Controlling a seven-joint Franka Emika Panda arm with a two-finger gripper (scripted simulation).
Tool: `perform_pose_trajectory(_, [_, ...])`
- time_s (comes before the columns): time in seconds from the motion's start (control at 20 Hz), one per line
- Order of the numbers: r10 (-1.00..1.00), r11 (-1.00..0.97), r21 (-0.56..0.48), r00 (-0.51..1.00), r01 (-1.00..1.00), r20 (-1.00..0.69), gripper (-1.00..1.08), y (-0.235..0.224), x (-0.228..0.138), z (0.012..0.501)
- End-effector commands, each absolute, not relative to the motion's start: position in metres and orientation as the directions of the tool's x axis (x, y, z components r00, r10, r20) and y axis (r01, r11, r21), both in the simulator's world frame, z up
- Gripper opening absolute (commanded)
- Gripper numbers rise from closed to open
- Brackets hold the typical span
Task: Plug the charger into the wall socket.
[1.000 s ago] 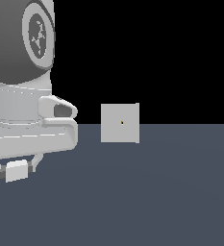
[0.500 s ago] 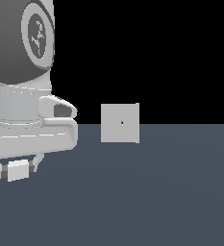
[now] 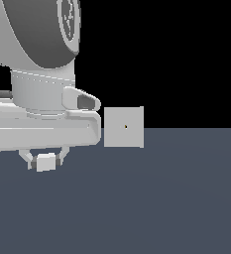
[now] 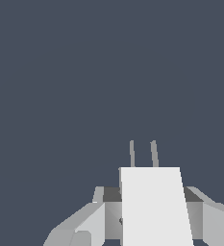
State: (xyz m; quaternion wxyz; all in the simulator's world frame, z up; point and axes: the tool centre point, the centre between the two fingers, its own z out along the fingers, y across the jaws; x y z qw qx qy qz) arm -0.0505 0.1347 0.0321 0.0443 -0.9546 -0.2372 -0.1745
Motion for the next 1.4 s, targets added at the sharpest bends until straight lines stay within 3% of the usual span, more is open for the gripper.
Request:
perform_pose_trajectory(0.0, [0.366,-0.920,-0.002,0.860,0.393,0.356,-1.00,0.114,-0.045,0.042])
perform_pose_trajectory(0.6, [-0.003,-1.000,-0.005,0.934,-0.001,0.357,-1.00,0.011,-0.045,0.089])
perform_pose_trajectory(1.35, [-0.094,-0.995,0.000,0.931,-0.100,0.353,-1.00,-0.015,-0.053,0.100])
